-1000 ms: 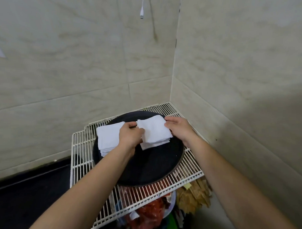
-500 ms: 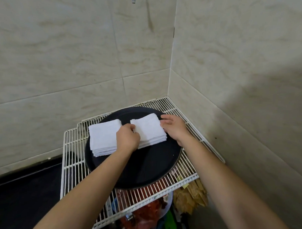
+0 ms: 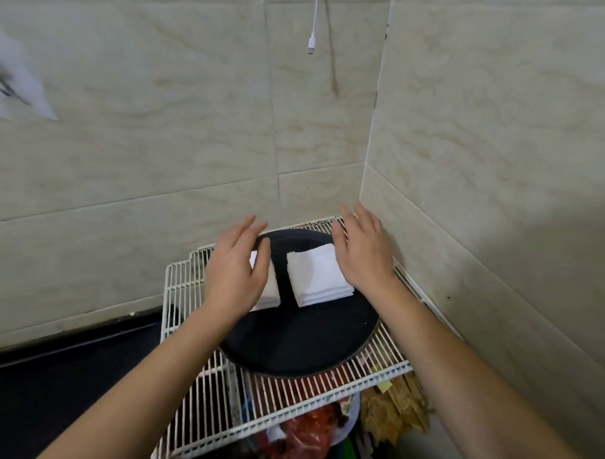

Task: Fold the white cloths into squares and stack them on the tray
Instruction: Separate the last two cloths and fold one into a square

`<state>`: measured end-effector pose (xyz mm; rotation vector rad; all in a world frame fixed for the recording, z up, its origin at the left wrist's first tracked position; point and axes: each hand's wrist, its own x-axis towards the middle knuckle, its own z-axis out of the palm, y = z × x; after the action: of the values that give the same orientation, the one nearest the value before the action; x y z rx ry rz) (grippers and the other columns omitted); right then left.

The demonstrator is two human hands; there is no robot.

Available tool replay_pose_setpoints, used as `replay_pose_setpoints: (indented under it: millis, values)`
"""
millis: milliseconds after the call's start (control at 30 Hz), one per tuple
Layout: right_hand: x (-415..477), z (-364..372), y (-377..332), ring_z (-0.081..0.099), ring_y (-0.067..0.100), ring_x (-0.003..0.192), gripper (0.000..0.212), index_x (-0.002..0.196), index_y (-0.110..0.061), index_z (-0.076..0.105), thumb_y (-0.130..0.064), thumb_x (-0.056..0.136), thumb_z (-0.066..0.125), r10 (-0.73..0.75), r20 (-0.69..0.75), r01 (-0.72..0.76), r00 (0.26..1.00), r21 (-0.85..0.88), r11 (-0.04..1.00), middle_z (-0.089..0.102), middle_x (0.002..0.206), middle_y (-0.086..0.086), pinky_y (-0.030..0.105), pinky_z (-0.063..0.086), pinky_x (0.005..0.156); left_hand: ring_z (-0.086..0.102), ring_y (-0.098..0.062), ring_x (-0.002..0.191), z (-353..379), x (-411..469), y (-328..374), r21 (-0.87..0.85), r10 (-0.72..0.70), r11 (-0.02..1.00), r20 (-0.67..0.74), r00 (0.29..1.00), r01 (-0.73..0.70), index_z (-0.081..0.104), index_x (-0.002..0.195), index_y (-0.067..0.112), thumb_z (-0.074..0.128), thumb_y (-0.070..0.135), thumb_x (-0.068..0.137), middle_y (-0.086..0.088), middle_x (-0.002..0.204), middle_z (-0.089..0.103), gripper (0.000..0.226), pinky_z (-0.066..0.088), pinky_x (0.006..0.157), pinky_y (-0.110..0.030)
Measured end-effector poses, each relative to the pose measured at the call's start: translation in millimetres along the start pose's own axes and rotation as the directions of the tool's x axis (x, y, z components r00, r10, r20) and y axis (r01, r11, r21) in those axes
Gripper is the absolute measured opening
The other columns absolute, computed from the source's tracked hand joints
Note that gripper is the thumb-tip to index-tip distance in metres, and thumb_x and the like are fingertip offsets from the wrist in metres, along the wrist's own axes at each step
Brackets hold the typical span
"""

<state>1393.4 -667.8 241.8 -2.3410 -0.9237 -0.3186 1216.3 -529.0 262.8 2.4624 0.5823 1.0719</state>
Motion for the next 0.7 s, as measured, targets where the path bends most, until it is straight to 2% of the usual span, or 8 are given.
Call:
replay_pose_setpoints:
  millis: [67,100,200,333,433,500,700]
  values:
    - [-4.2,-3.5,-20.4,0.021,0.036,0.151,0.061,0.155,-0.019,0.035,-0.051,0.103,0.027,-0.148,-0.048,0.142,0.988,-0.121,0.982,0.022,0.165,0.016,0.051,0.019,0.121,0.038,-0.031,0.141,-25.9,-7.2,-19.1,0.255,0.133,0.959,-0.007,0.991,-0.127,0.052,0.142,0.015,0.048,0.036,0.1,-0.013,0.155,0.041,0.047,0.03,0.112,-0.044]
    - [-7.9,1.7,-35.0,0.016,0.037,0.152,0.064,0.156,-0.02,0.031,-0.053,0.103,0.028,-0.222,-0.044,0.214,0.974,-0.147,0.966,0.017,0.166,0.016,0.052,0.016,0.122,0.031,-0.034,0.146,-42.0,-14.2,-33.0,0.374,0.113,0.92,0.029,0.993,-0.115,0.045,0.147,0.017,0.042,0.044,0.1,-0.014,0.159,0.032,0.054,0.026,0.114,-0.049]
    - [-19.6,26.8,-71.9,0.006,0.038,0.154,0.067,0.16,-0.022,0.021,-0.056,0.103,0.032,-0.364,0.007,0.36,0.931,-0.172,0.917,0.006,0.168,0.016,0.055,0.011,0.123,0.02,-0.039,0.15,-80.6,-36.0,-65.4,0.564,-0.034,0.825,0.115,0.993,-0.037,0.035,0.154,0.022,0.03,0.059,0.098,-0.014,0.164,0.02,0.067,0.021,0.115,-0.064]
    - [-39.3,68.5,-128.9,-0.001,0.038,0.154,0.072,0.161,-0.026,0.014,-0.063,0.1,0.029,-0.504,0.094,0.511,0.859,-0.097,0.854,-0.001,0.168,0.015,0.059,0.012,0.122,0.002,-0.039,0.152,-129.5,-77.1,-104.8,0.741,-0.211,0.671,0.164,0.963,0.021,0.022,0.158,0.029,0.022,0.071,0.093,-0.012,0.167,0.004,0.077,0.015,0.113,-0.072]
    - [-63.8,94.8,-183.0,-0.014,0.035,0.154,0.082,0.161,-0.031,-0.001,-0.073,0.096,0.027,-0.615,0.188,0.63,0.766,-0.029,0.776,-0.016,0.167,0.011,0.059,0.002,0.123,-0.009,-0.038,0.152,-177.7,-116.9,-131.9,0.822,-0.341,0.557,0.091,0.936,0.123,0.009,0.158,0.036,0.018,0.078,0.089,-0.007,0.167,-0.009,0.081,0.01,0.112,-0.074]
    - [-78.9,102.8,-217.2,-0.016,0.035,0.153,0.086,0.16,-0.033,-0.004,-0.078,0.093,0.025,-0.662,0.203,0.678,0.721,-0.013,0.735,-0.019,0.167,0.009,0.06,0.001,0.123,-0.012,-0.037,0.152,-211.1,-141.5,-143.3,0.837,-0.384,0.508,0.01,0.923,0.202,0.004,0.158,0.038,0.019,0.08,0.089,-0.006,0.167,-0.014,0.082,0.008,0.112,-0.074]
    - [-137.2,111.9,-323.9,-0.015,0.036,0.153,0.085,0.16,-0.033,-0.002,-0.079,0.093,0.021,-0.743,0.225,0.755,0.631,0.045,0.655,-0.016,0.167,0.01,0.06,0.002,0.122,-0.002,-0.04,0.152,-318.4,-212.0,-174.9,0.845,-0.443,0.42,-0.129,0.887,0.332,0.017,0.158,0.032,0.024,0.076,0.09,-0.009,0.168,-0.003,0.082,0.014,0.111,-0.073]
